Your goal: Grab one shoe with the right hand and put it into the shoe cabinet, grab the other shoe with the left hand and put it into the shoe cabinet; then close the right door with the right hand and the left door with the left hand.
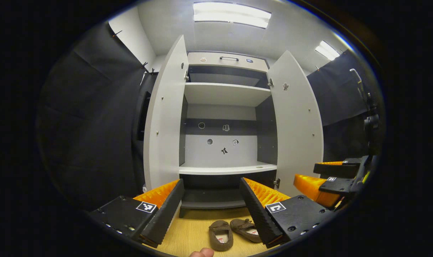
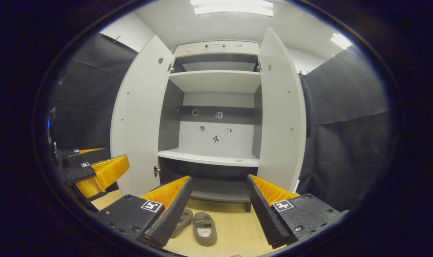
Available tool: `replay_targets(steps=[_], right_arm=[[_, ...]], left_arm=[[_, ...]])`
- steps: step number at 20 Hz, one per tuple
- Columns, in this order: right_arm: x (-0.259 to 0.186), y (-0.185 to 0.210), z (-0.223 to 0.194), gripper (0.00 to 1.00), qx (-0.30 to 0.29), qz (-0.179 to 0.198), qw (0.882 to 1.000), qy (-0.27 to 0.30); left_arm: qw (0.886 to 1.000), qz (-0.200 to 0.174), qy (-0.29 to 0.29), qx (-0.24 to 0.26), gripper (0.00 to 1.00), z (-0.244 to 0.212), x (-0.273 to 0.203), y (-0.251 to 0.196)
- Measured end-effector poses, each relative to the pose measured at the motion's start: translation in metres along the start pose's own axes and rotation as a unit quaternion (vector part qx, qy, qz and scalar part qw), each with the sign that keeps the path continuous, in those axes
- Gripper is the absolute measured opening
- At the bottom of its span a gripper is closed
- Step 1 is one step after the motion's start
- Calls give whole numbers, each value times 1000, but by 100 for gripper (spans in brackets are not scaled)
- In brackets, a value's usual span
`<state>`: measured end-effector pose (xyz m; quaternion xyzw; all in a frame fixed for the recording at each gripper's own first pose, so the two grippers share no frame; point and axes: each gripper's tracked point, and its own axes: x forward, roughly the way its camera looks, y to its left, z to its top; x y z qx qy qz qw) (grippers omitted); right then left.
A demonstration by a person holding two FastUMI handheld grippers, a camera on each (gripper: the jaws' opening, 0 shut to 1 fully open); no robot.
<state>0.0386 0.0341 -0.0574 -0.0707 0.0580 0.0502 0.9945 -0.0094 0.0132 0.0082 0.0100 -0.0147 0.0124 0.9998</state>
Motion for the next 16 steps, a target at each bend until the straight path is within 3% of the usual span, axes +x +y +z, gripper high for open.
replay_targets(steps=[5, 8, 13, 16], right_arm=[[48, 33, -92, 96, -20, 53, 994, 95], [66, 48, -154, 92, -15, 75, 983, 165], [87, 63, -224, 75, -29, 102, 966, 235], [99, 63, -263, 64, -30, 93, 954, 283]], left_arm=[[1000, 16, 4, 0, 95, -5, 1, 17], [999, 31, 14, 1, 95, -12, 0, 31], [999, 45, 28, -3, 95, -23, -1, 43], [999, 44, 23, -6, 95, -22, 1, 44]])
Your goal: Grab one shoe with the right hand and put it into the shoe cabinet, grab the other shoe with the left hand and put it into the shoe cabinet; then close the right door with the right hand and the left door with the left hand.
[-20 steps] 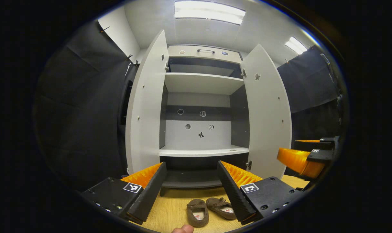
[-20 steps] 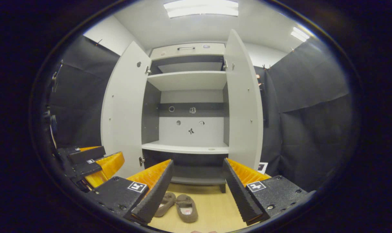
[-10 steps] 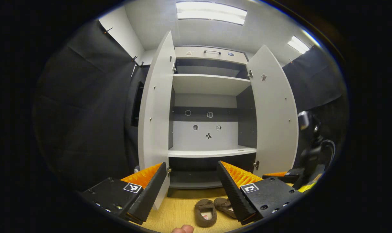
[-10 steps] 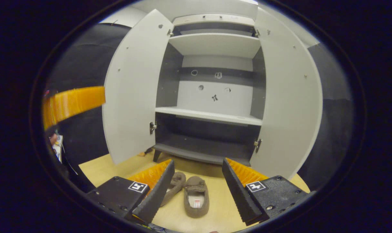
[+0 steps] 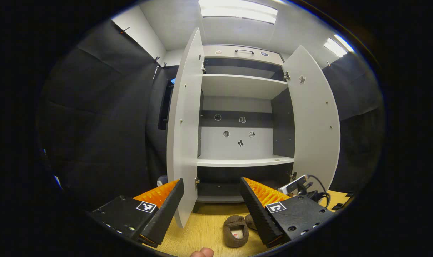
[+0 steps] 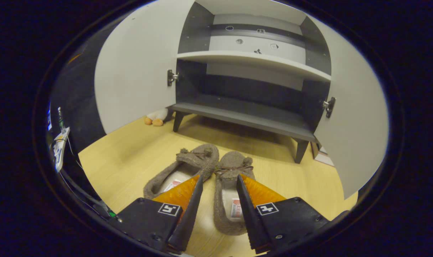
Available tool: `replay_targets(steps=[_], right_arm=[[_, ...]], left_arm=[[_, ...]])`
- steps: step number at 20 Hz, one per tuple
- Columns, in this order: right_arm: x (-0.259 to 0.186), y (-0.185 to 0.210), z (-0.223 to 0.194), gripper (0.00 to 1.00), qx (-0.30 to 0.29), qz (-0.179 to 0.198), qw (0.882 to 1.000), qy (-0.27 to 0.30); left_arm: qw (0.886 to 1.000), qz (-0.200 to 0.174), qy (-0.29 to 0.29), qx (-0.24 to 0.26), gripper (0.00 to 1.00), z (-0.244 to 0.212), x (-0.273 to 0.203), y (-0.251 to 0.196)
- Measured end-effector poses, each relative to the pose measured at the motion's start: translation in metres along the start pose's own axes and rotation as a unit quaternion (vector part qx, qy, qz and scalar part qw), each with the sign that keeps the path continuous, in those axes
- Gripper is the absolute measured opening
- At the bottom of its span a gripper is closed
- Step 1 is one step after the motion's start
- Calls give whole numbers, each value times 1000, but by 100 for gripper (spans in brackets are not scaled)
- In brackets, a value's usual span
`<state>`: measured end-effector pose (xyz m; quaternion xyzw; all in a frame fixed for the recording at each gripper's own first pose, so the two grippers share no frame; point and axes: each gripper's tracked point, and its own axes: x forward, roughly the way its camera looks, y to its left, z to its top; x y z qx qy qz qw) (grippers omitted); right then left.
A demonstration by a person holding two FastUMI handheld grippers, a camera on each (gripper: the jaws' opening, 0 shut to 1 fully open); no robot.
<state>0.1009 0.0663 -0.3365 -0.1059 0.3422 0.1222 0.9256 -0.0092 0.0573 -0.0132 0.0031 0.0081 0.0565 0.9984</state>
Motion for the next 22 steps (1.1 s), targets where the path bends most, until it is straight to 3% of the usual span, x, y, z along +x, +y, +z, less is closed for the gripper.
replay_targets(steps=[2, 3, 5, 7, 8, 9, 11, 13, 18, 22], right_arm=[[18, -2, -17, 59, 4, -2, 999, 33], [26, -2, -25, 51, 6, -1, 999, 47], [39, -7, -31, 48, -1, -17, 999, 51], [47, -7, -34, 33, -20, -24, 998, 56], [51, -10, -32, 30, -37, -27, 998, 49], [52, -7, -28, 15, -38, -19, 998, 41], [47, -10, -24, 6, -18, -16, 999, 26], [37, -28, -10, 6, 1, -39, 999, -2], [-14, -45, 37, 6, 22, -49, 996, -68], [-75, -45, 113, 6, 11, -47, 989, -140]], left_arm=[[1000, -1, 0, 0, 95, 0, 1, 0], [1000, -1, 1, 1, 95, -2, 2, -1], [1000, -3, 7, 0, 95, -5, 2, -2], [1000, -4, 8, 0, 95, -7, 3, -4], [1000, -5, 10, 0, 95, -8, 2, -5], [1000, -5, 7, 1, 95, -8, 2, -6], [1000, -6, 1, 3, 95, -6, 3, -6], [1000, -7, 0, 3, 95, -6, 4, -7], [1000, -12, 10, 1, 95, -14, 6, -10], [1000, -25, 14, -1, 95, -19, 9, -19]])
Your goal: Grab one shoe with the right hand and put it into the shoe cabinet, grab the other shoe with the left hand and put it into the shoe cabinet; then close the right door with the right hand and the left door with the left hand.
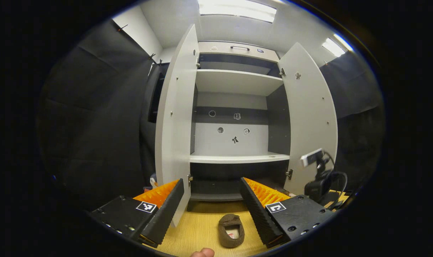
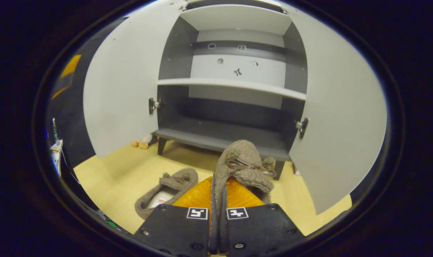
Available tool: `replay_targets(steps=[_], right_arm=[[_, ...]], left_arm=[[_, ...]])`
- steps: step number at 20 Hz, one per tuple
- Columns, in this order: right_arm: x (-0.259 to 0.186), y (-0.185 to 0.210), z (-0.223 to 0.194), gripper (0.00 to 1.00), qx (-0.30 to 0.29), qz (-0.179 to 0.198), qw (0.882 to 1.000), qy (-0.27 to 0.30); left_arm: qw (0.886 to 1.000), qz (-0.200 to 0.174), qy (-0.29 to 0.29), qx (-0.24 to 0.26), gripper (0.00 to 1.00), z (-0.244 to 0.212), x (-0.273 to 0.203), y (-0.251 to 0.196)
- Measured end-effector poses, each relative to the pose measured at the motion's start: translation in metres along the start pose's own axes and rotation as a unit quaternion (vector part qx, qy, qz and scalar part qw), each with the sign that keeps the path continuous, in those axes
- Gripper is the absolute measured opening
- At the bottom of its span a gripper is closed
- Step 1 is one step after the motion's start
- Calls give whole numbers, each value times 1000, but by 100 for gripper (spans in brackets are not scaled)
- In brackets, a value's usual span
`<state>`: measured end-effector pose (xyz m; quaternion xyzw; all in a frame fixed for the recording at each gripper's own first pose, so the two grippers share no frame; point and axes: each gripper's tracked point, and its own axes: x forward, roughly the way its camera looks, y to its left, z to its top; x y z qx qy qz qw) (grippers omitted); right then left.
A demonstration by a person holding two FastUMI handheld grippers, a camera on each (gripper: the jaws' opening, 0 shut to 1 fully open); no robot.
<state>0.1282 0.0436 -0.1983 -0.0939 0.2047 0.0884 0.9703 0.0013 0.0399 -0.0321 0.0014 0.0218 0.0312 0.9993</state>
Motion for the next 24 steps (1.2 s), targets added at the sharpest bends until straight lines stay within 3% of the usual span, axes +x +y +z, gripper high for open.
replay_targets(steps=[5, 11, 17, 21, 24], right_arm=[[10, -15, 128, 6, -12, 3, 998, -61], [95, -56, 246, 6, -68, -60, 993, -72], [192, -65, 256, 6, -114, -89, 989, 27], [228, -60, 236, 7, -80, -81, 989, 95], [234, -61, 238, 9, -82, -93, 988, 93]], left_arm=[[1000, -15, 2, -3, 95, -2, 1, -8], [1000, -20, -1, -2, 95, -2, 0, -10], [1000, -15, 3, 0, 95, -5, 2, -7], [1000, -7, 5, 6, 95, -6, 4, -3], [1000, -3, 5, 1, 95, -6, 5, -2]])
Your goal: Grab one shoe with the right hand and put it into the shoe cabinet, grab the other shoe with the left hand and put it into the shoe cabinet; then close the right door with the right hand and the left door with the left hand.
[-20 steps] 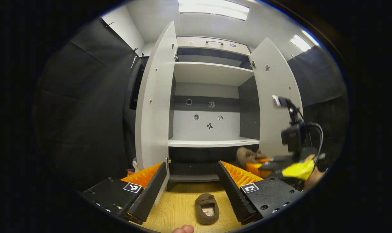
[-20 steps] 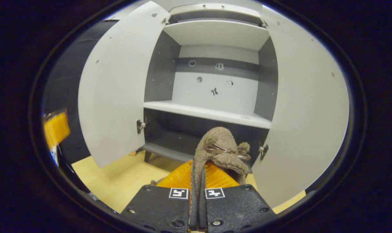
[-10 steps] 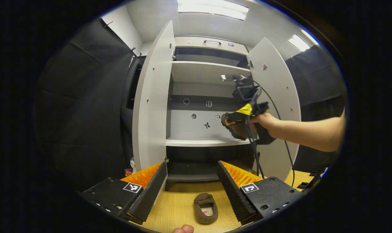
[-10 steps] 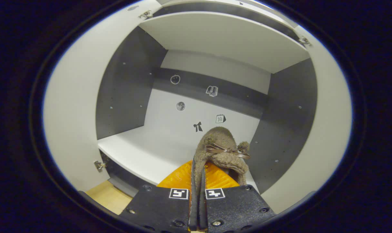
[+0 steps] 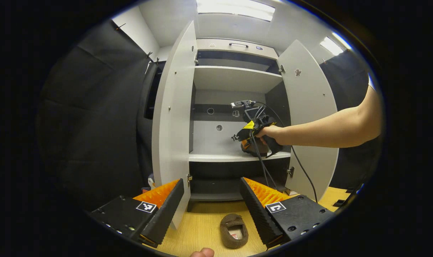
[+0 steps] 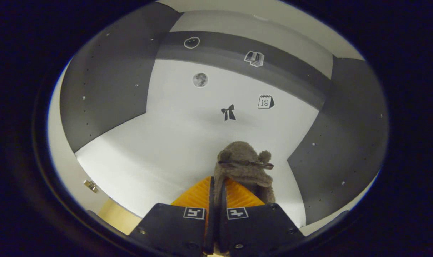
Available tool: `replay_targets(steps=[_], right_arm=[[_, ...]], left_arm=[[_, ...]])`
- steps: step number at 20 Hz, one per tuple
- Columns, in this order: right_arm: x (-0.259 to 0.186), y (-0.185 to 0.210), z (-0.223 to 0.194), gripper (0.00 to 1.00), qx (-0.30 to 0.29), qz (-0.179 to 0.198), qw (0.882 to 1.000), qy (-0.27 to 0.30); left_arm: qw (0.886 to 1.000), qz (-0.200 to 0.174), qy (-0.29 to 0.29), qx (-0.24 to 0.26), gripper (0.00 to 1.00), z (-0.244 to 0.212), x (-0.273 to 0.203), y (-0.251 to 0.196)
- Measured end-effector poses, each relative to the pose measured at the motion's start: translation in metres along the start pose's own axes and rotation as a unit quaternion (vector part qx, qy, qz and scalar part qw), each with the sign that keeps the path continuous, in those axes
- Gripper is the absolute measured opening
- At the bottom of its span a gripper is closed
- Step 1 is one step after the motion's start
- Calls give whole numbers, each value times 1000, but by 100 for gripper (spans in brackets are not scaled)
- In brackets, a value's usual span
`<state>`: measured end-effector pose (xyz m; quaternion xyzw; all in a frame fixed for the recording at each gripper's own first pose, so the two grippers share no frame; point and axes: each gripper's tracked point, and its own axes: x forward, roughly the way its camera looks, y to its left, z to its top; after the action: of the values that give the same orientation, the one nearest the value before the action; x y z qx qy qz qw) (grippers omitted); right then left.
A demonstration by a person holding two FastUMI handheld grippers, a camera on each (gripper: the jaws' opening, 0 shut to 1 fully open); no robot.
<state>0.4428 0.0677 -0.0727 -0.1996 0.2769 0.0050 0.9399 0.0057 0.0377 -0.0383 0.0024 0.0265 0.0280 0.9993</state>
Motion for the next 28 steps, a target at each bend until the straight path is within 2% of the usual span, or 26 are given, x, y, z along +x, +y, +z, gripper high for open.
replay_targets(steps=[1, 2, 3, 4, 5, 6, 9, 10, 12, 13, 14, 15, 17, 18, 20, 21, 22, 25, 26, 27, 28], right_arm=[[-1, 2, 2, 23, 0, -4, 1000, -2], [-8, 1, 1, 31, -3, -6, 1000, 0], [-14, 4, 2, 34, -4, -1, 1000, -1], [-23, 8, 3, 54, -1, 8, 1000, -4], [-35, 9, 5, 49, 1, 15, 1000, -10], [-49, 10, 9, 58, 1, 20, 1000, -24], [-107, 8, 18, 60, -1, 30, 996, -84], [-128, 9, 15, 52, 3, 38, 994, -104], [-168, 16, 0, 55, 21, 61, 989, -135], [-184, 18, -10, 66, 32, 68, 987, -145], [-196, 17, -22, 69, 41, 67, 985, -153], [-206, 15, -34, 65, 51, 64, 984, -162], [-223, 9, -60, 67, 75, 48, 979, -181], [-231, 7, -72, 74, 87, 41, 977, -189], [-244, 3, -96, 72, 103, 25, 973, -204], [-250, 0, -107, 78, 110, 14, 972, -209], [-255, 0, -119, 73, 116, 7, 970, -213], [-270, 2, -152, 74, 136, -5, 965, -223], [-274, 0, -162, 78, 140, -15, 963, -231], [-279, -2, -174, 74, 141, -26, 961, -236], [-282, 2, -188, 74, 138, -32, 961, -236]], left_arm=[[1000, 1, 1, -2, 95, 1, 0, 0], [1000, 1, 2, -3, 95, 1, 0, 0], [1000, 1, 4, -4, 95, 0, 0, 0], [1000, 1, 5, -5, 95, 1, -1, -1], [1000, 0, 5, -7, 95, 1, -1, -1], [1000, -2, 4, -8, 95, 1, -1, -2], [1000, -6, 8, -6, 95, 0, -2, -2], [1000, -7, 8, -5, 95, 0, -2, -2], [1000, -7, 9, -4, 95, 0, -2, -2], [1000, -12, 15, -5, 95, -2, -3, -3], [1000, -12, 15, -7, 95, -1, -5, -3], [1000, -13, 12, -9, 95, 0, -3, -4], [1000, -16, 9, -17, 95, 0, -2, -7], [1000, -17, 10, -20, 95, 0, -3, -7], [999, -18, 18, -21, 95, -2, -5, -8], [999, -19, 22, -20, 95, -3, -6, -8], [999, -20, 25, -19, 95, -4, -7, -8], [999, -22, 34, -13, 95, -7, -8, -7], [999, -23, 39, -11, 95, -8, -8, -7], [999, -25, 45, -11, 95, -9, -10, -8], [998, -28, 51, -11, 95, -11, -11, -8]])
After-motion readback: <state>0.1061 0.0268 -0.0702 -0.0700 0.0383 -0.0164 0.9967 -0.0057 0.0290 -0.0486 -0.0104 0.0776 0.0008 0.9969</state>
